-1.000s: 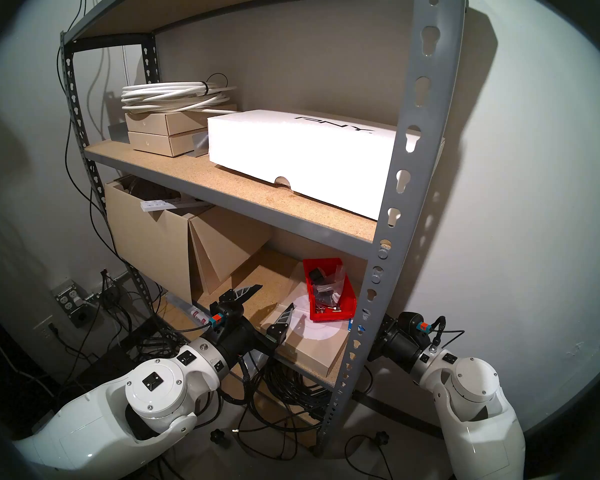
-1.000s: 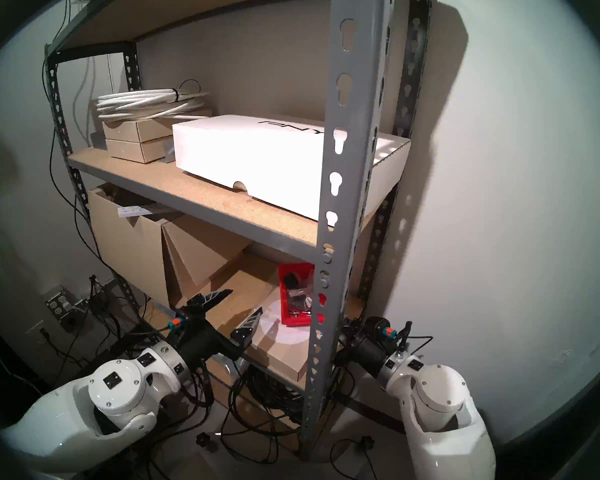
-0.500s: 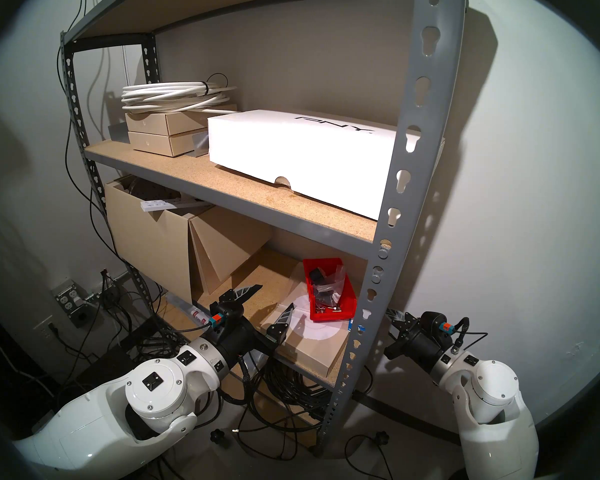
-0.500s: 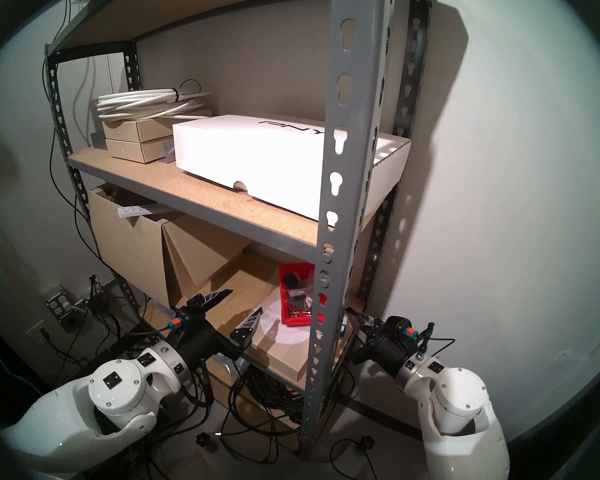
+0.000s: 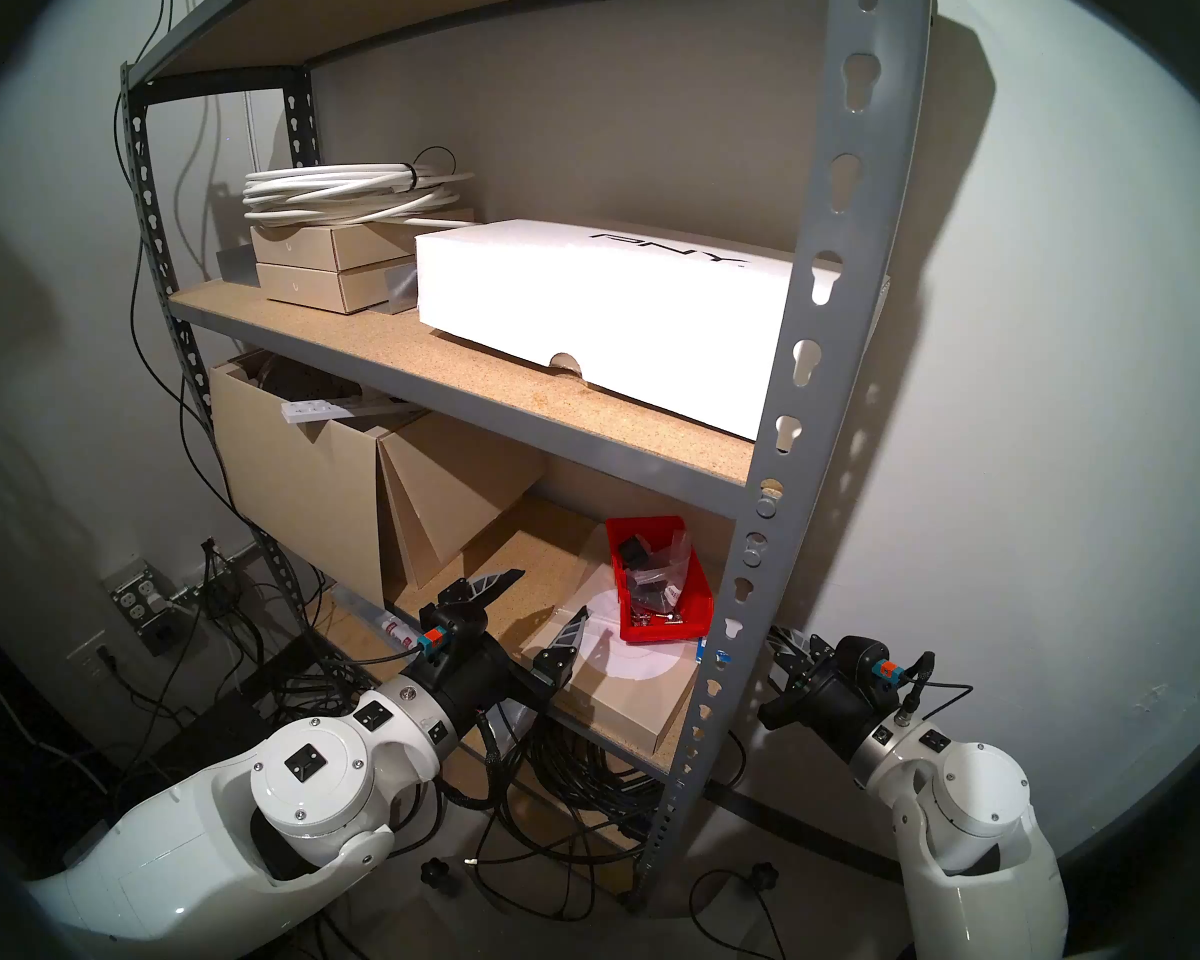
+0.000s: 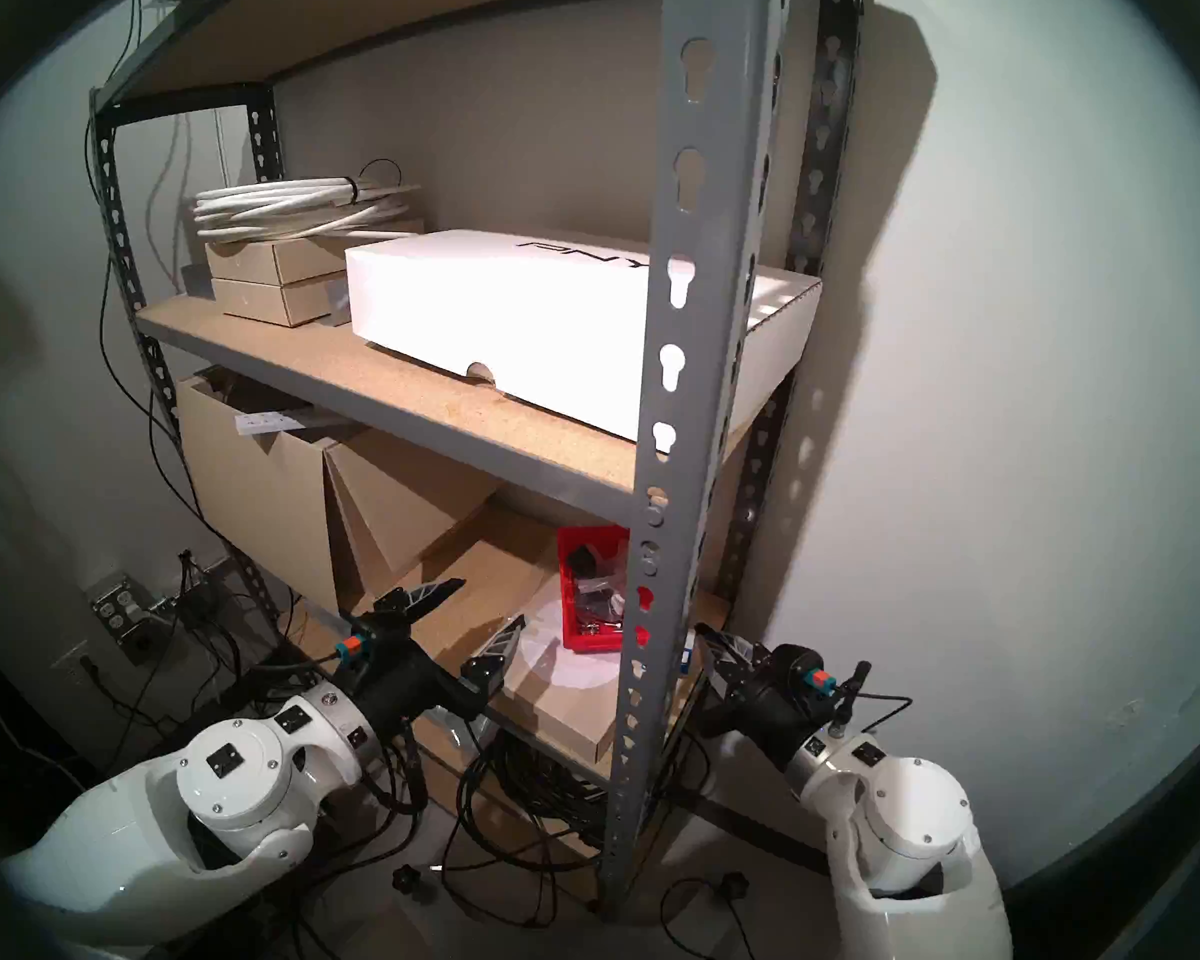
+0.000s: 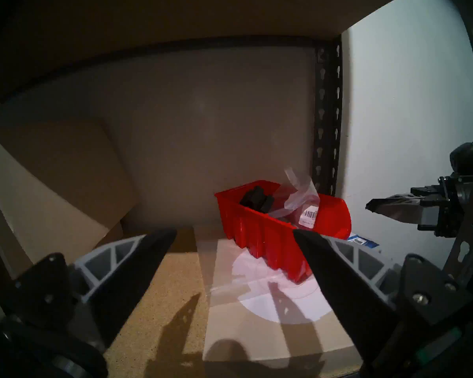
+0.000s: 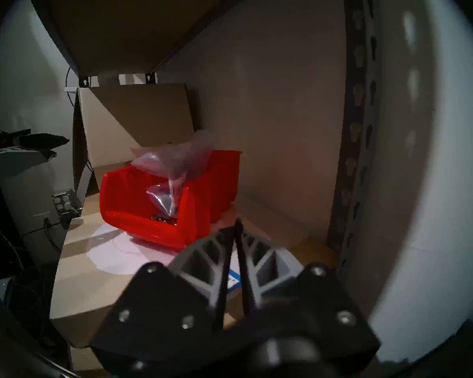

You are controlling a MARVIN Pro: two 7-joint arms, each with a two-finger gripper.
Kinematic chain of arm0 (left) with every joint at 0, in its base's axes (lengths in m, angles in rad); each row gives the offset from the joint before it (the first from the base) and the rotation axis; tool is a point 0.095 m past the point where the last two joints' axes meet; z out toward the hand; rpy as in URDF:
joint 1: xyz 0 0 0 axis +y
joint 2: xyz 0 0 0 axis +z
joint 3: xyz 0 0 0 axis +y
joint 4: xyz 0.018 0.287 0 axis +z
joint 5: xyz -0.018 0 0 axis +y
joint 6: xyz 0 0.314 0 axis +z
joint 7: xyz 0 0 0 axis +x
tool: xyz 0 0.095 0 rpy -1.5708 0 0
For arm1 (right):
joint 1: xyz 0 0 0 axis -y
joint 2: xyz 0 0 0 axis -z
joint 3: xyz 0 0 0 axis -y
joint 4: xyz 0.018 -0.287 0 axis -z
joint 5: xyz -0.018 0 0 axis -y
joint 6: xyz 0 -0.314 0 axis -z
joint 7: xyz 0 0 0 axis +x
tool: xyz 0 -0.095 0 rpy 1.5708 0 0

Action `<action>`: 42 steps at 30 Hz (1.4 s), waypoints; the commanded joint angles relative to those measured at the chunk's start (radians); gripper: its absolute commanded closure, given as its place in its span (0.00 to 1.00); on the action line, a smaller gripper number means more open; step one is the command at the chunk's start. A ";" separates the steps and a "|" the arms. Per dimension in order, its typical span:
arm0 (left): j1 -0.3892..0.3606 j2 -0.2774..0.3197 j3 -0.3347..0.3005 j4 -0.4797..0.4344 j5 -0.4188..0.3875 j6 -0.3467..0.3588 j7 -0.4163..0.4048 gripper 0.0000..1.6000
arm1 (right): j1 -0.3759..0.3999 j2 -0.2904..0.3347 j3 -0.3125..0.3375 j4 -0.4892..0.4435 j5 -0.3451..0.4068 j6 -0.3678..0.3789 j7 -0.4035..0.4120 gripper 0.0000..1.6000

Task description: Organize the rack shelf by putting things into a case

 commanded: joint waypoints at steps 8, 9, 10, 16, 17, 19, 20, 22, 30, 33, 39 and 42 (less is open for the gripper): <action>-0.002 0.002 -0.003 -0.017 0.003 -0.004 -0.001 0.00 | -0.039 -0.067 -0.061 -0.081 -0.082 0.018 -0.112 0.00; -0.002 0.002 -0.003 -0.017 0.003 -0.004 -0.001 0.00 | -0.039 -0.071 -0.069 -0.085 -0.089 0.020 -0.119 0.00; -0.002 0.002 -0.003 -0.017 0.003 -0.004 -0.001 0.00 | -0.043 -0.082 -0.088 -0.096 -0.116 0.024 -0.146 0.00; -0.002 0.002 -0.003 -0.017 0.003 -0.004 -0.001 0.00 | -0.050 -0.106 -0.118 -0.110 -0.173 0.030 -0.210 0.00; -0.002 0.002 -0.003 -0.017 0.003 -0.004 -0.001 0.00 | -0.050 -0.107 -0.120 -0.111 -0.176 0.031 -0.213 0.00; -0.002 0.002 -0.003 -0.017 0.003 -0.004 -0.001 0.00 | -0.050 -0.107 -0.121 -0.111 -0.178 0.031 -0.216 0.00; -0.002 0.002 -0.003 -0.017 0.003 -0.004 -0.001 0.00 | -0.050 -0.108 -0.123 -0.111 -0.181 0.032 -0.219 0.00; -0.002 0.002 -0.003 -0.017 0.003 -0.004 -0.001 0.00 | -0.050 -0.108 -0.125 -0.111 -0.185 0.033 -0.223 0.00; -0.002 0.002 -0.003 -0.017 0.002 -0.004 -0.001 0.00 | -0.051 -0.110 -0.128 -0.111 -0.190 0.034 -0.228 0.00; -0.002 0.002 -0.003 -0.017 0.002 -0.004 -0.001 0.00 | -0.051 -0.110 -0.128 -0.111 -0.192 0.034 -0.229 0.00; -0.002 0.002 -0.003 -0.017 0.002 -0.004 -0.001 0.00 | -0.051 -0.111 -0.128 -0.112 -0.193 0.033 -0.230 0.00; -0.002 0.003 -0.003 -0.017 0.002 -0.004 -0.001 0.00 | -0.057 -0.116 -0.128 -0.110 -0.204 0.028 -0.246 0.00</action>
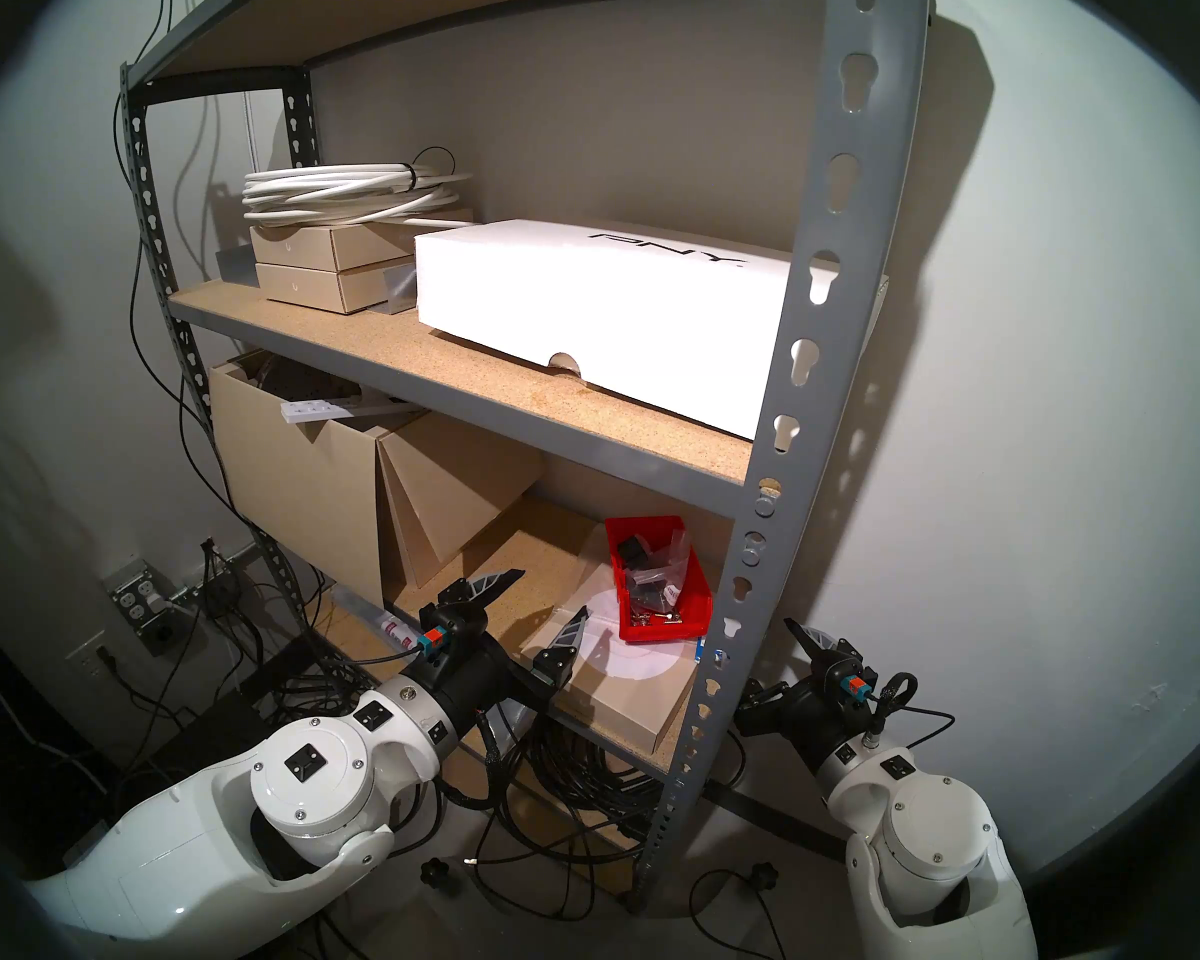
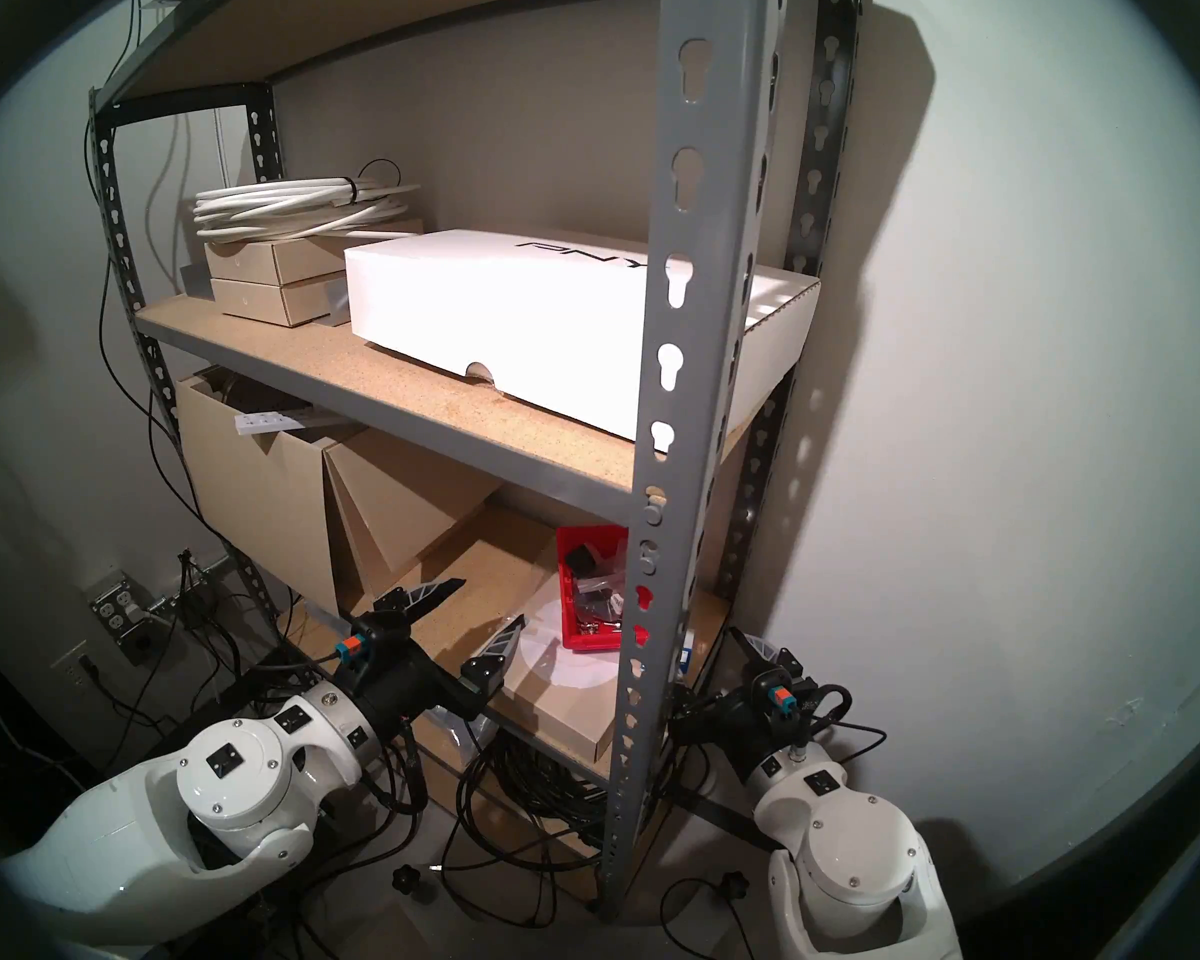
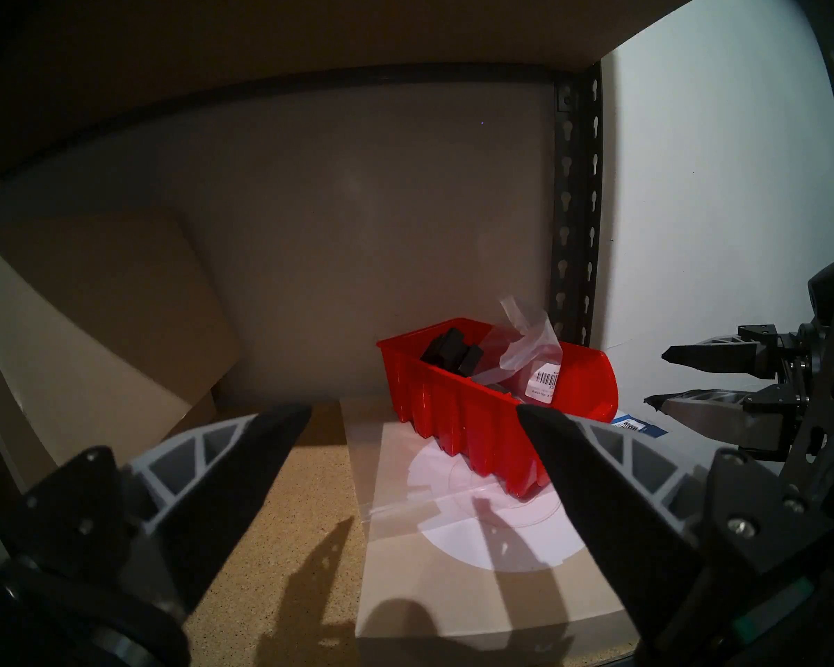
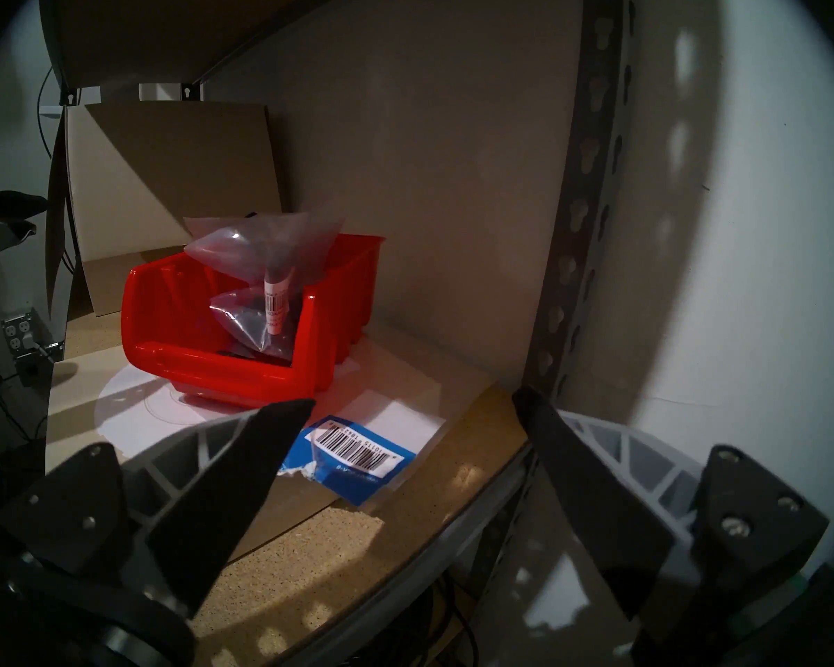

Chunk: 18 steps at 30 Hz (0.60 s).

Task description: Organize the rack shelf by putting things into a case

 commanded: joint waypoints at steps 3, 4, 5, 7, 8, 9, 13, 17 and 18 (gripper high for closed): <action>-0.002 0.002 -0.003 -0.017 0.003 -0.004 -0.001 0.00 | 0.000 -0.021 -0.015 -0.024 0.007 -0.027 -0.012 0.00; -0.002 0.003 -0.003 -0.017 0.003 -0.004 -0.001 0.00 | -0.009 -0.016 -0.004 -0.032 0.012 -0.028 -0.009 0.00; -0.002 0.003 -0.003 -0.017 0.003 -0.004 -0.001 0.00 | -0.018 -0.012 0.005 -0.038 0.018 -0.030 -0.005 0.00; -0.002 0.002 -0.003 -0.017 0.003 -0.004 -0.001 0.00 | -0.033 -0.011 0.019 -0.055 0.022 -0.034 -0.008 0.00; -0.002 0.002 -0.003 -0.017 0.003 -0.004 -0.001 0.00 | -0.041 -0.013 0.027 -0.063 0.028 -0.044 -0.011 0.00; -0.002 0.002 -0.003 -0.017 0.003 -0.004 -0.001 0.00 | -0.046 -0.011 0.032 -0.071 0.032 -0.041 -0.009 0.00; -0.002 0.002 -0.003 -0.017 0.003 -0.004 -0.001 0.00 | -0.065 -0.009 0.061 -0.094 0.039 -0.048 -0.013 0.00; -0.002 0.003 -0.003 -0.017 0.003 -0.004 -0.001 0.00 | -0.078 -0.010 0.078 -0.104 0.050 -0.049 -0.008 0.00; -0.002 0.003 -0.003 -0.017 0.003 -0.004 -0.001 0.00 | -0.080 -0.010 0.077 -0.104 0.049 -0.051 -0.008 0.00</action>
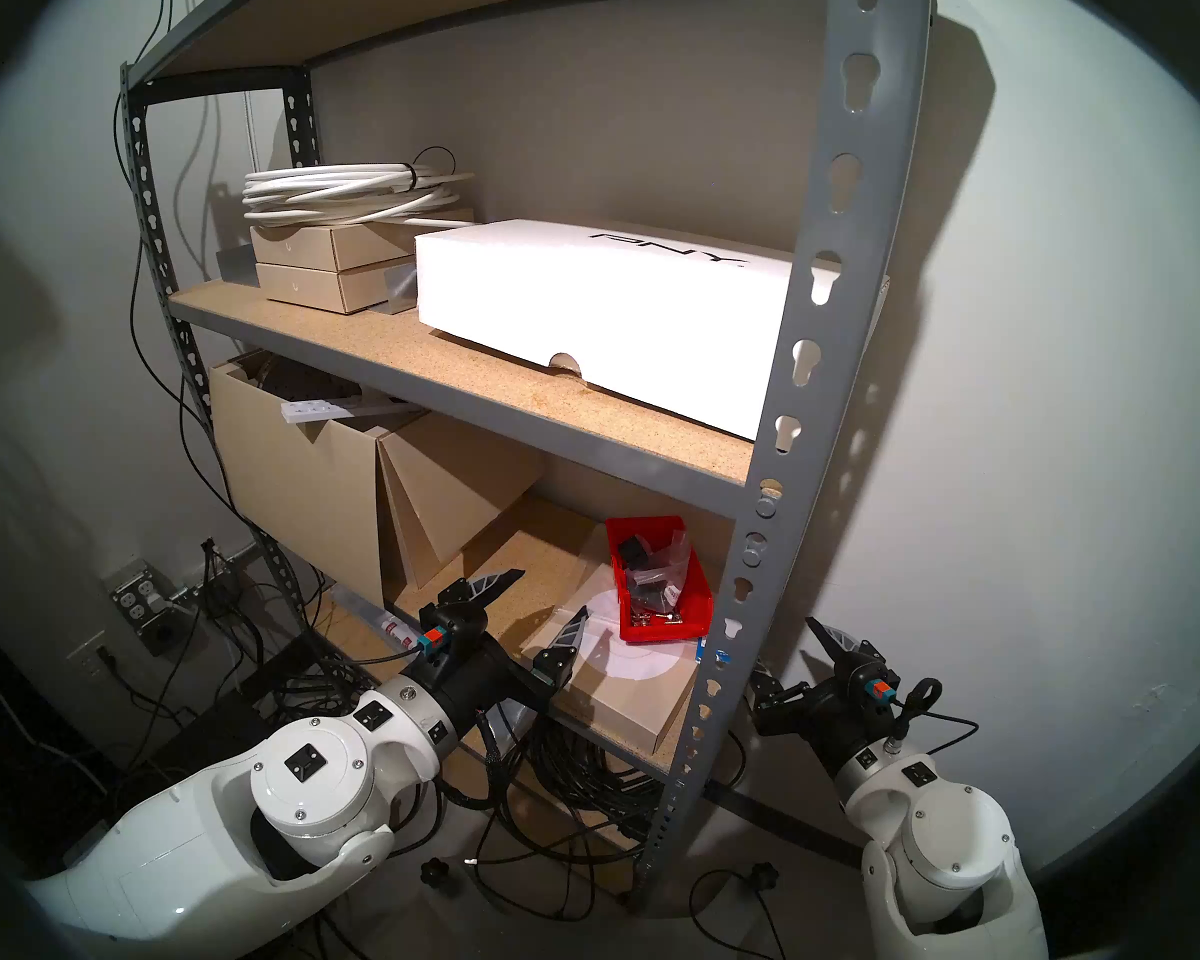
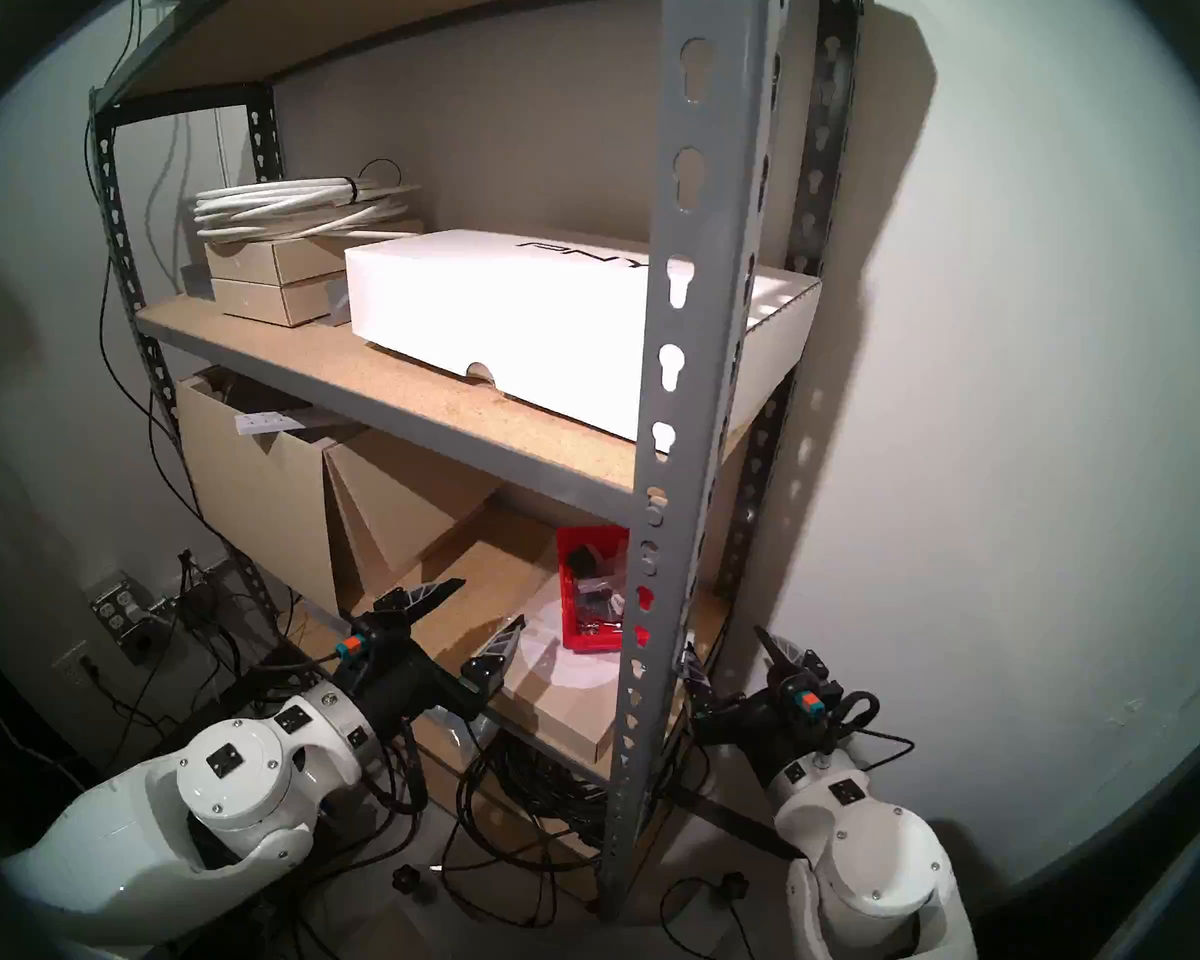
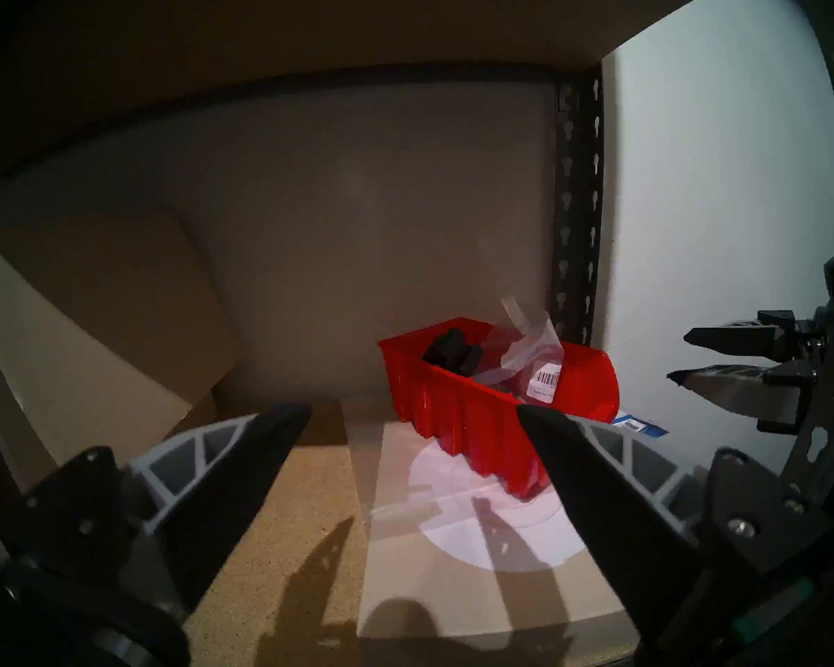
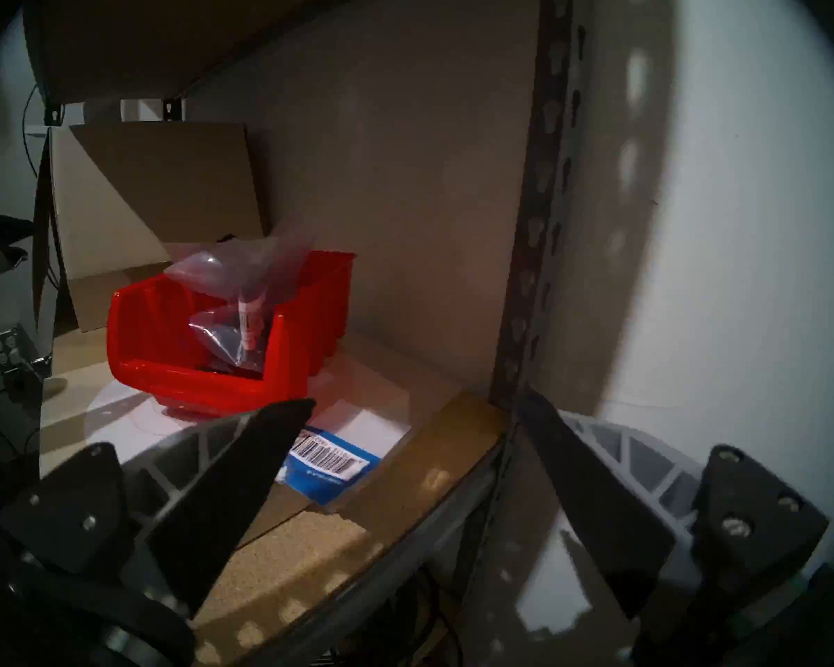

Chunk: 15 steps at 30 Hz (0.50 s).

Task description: Organize the rack shelf by putting things into a case

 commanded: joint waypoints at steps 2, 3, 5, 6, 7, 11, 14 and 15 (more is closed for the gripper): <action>-0.002 0.002 -0.003 -0.017 0.003 -0.004 -0.001 0.00 | -0.024 -0.002 0.010 -0.047 0.014 -0.023 0.006 0.00; -0.002 0.002 -0.003 -0.017 0.003 -0.004 -0.001 0.00 | -0.024 -0.002 0.010 -0.047 0.014 -0.023 0.006 0.00; -0.002 0.002 -0.003 -0.017 0.003 -0.004 -0.001 0.00 | -0.025 -0.002 0.011 -0.047 0.015 -0.024 0.007 0.00; -0.002 0.002 -0.003 -0.017 0.003 -0.004 -0.001 0.00 | -0.025 -0.002 0.011 -0.047 0.015 -0.024 0.007 0.00; -0.002 0.002 -0.003 -0.017 0.003 -0.004 -0.001 0.00 | -0.025 -0.002 0.011 -0.047 0.015 -0.024 0.007 0.00; -0.002 0.008 -0.003 -0.022 0.002 0.002 -0.005 0.00 | -0.026 -0.002 0.011 -0.047 0.015 -0.025 0.008 0.00; 0.007 0.019 0.003 -0.043 0.007 0.005 -0.011 0.00 | -0.026 -0.003 0.012 -0.047 0.015 -0.025 0.008 0.00; 0.009 0.019 0.005 -0.047 0.008 0.007 -0.009 0.00 | -0.026 -0.003 0.012 -0.047 0.015 -0.025 0.008 0.00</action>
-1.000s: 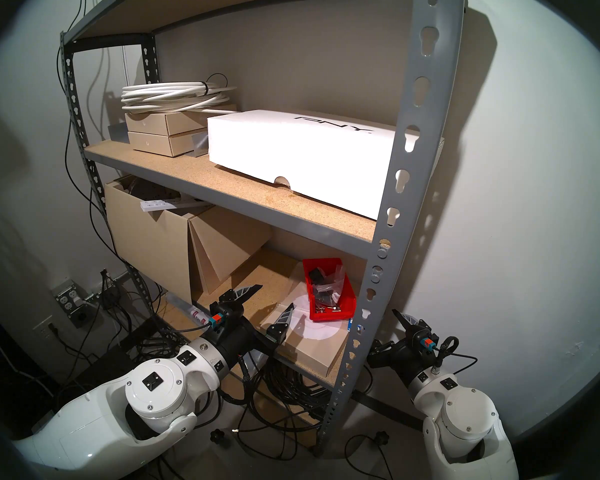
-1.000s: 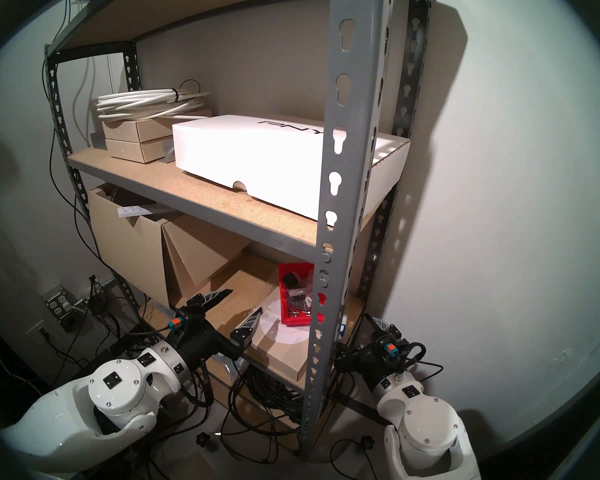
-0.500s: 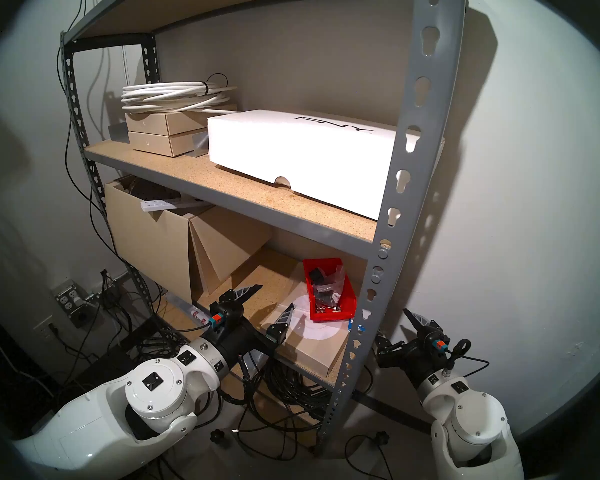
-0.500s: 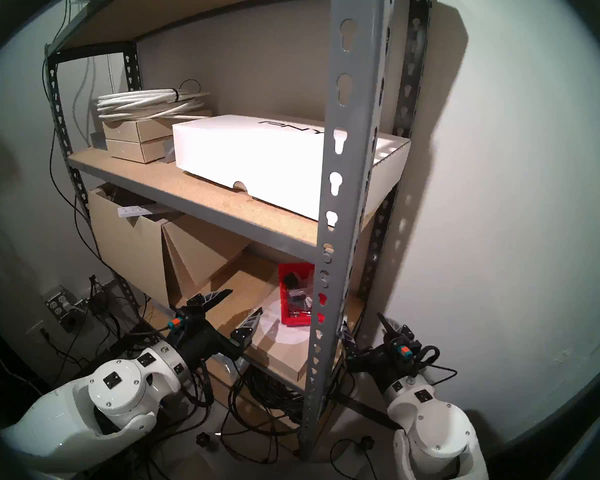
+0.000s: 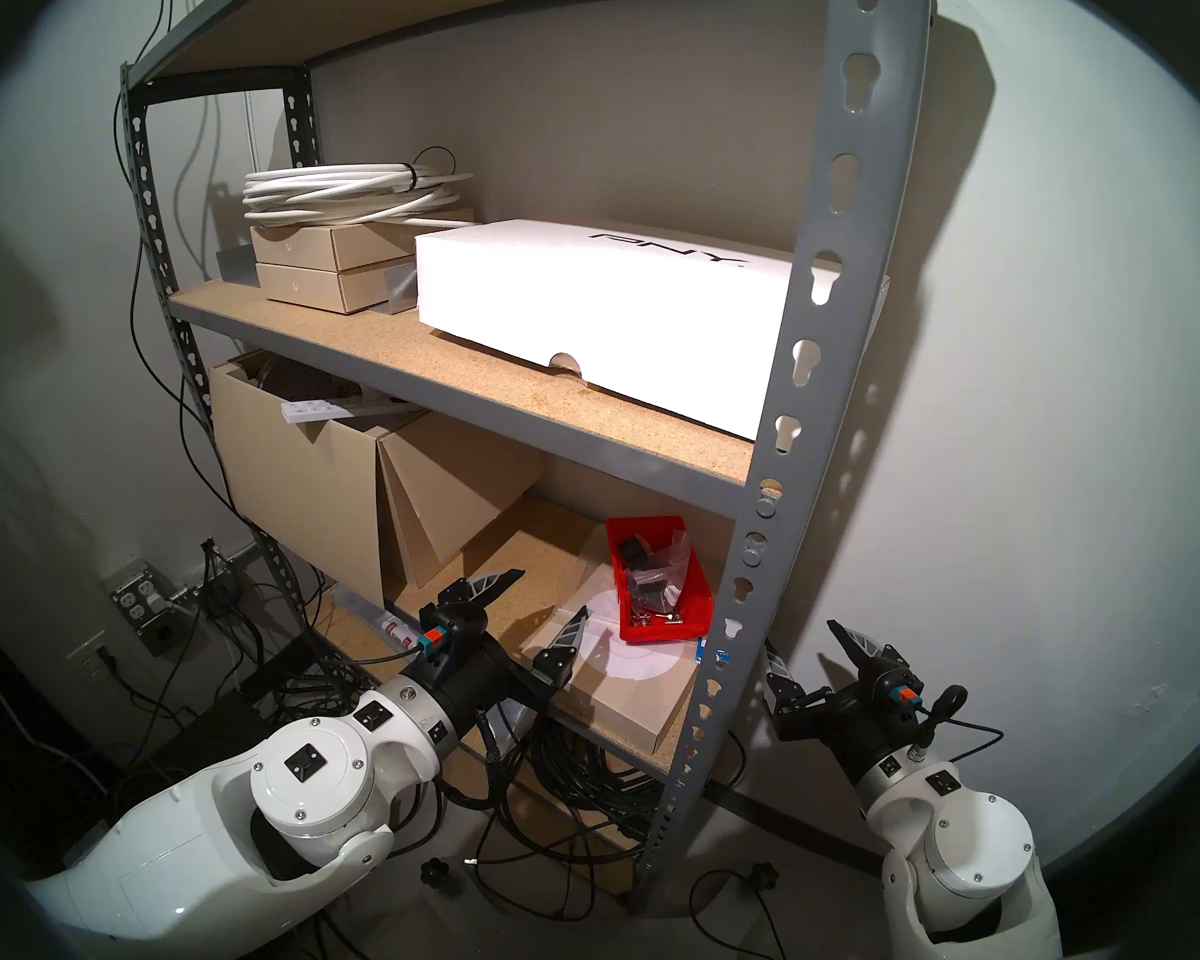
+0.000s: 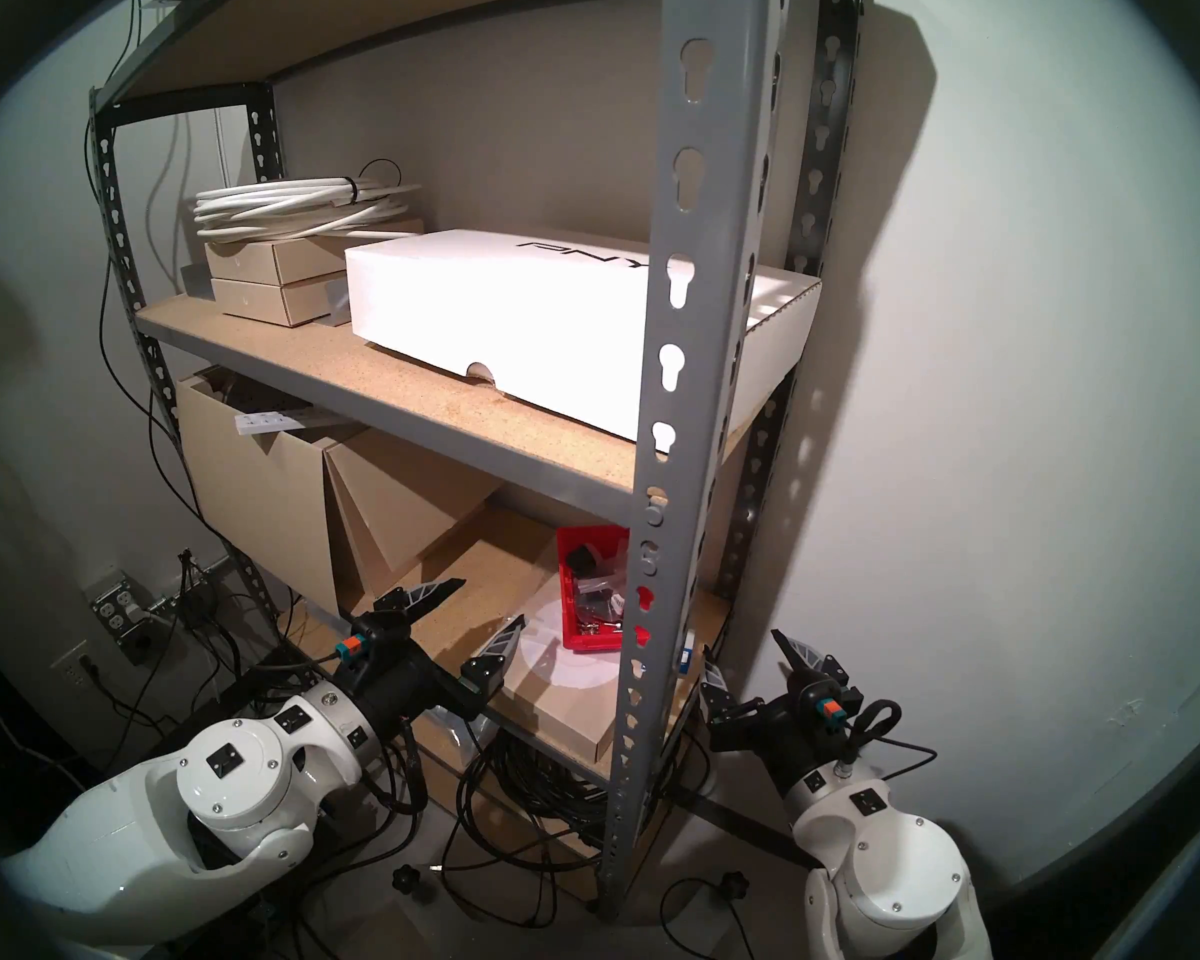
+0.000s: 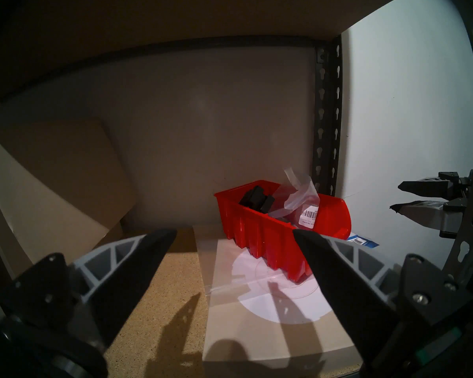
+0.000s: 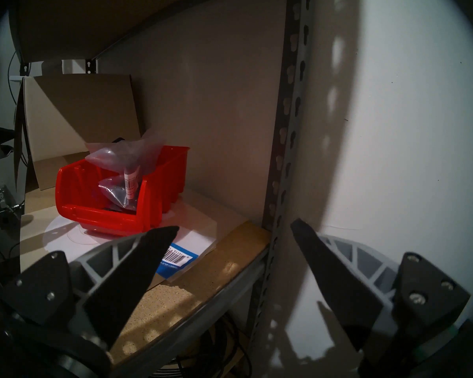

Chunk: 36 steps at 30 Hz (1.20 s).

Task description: Organize the rack shelf by putting things into a case

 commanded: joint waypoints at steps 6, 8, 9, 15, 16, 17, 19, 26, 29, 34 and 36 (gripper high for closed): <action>0.003 -0.008 0.037 -0.060 0.033 0.020 0.008 0.00 | 0.006 -0.001 -0.004 -0.028 0.002 -0.013 0.003 0.00; -0.003 -0.016 0.050 -0.061 0.040 0.023 0.006 0.00 | 0.006 -0.002 -0.004 -0.028 0.001 -0.013 0.003 0.00; -0.003 -0.016 0.050 -0.061 0.040 0.023 0.006 0.00 | 0.006 -0.002 -0.004 -0.028 0.001 -0.013 0.003 0.00; -0.074 -0.093 0.125 -0.002 0.129 0.057 0.041 0.00 | 0.007 -0.002 -0.004 -0.027 0.001 -0.012 0.004 0.00; -0.082 -0.103 0.132 0.004 0.138 0.060 0.046 0.00 | 0.007 -0.003 -0.004 -0.027 0.001 -0.012 0.004 0.00; -0.082 -0.103 0.132 0.004 0.138 0.060 0.046 0.00 | 0.007 -0.003 -0.004 -0.027 0.001 -0.012 0.004 0.00; -0.112 -0.125 0.157 0.022 0.164 0.074 0.045 0.00 | 0.007 -0.003 -0.004 -0.027 0.001 -0.012 0.005 0.00; -0.150 -0.173 0.201 0.064 0.196 0.082 0.053 0.00 | 0.007 -0.003 -0.003 -0.027 0.001 -0.012 0.005 0.00; -0.162 -0.194 0.213 0.078 0.205 0.082 0.064 0.00 | 0.007 -0.004 -0.003 -0.027 0.000 -0.012 0.006 0.00; -0.193 -0.213 0.234 0.106 0.253 0.093 0.090 0.00 | 0.007 -0.004 -0.003 -0.027 0.000 -0.012 0.006 0.00; -0.197 -0.222 0.234 0.115 0.250 0.093 0.098 0.00 | 0.007 -0.005 -0.003 -0.027 0.000 -0.013 0.006 0.00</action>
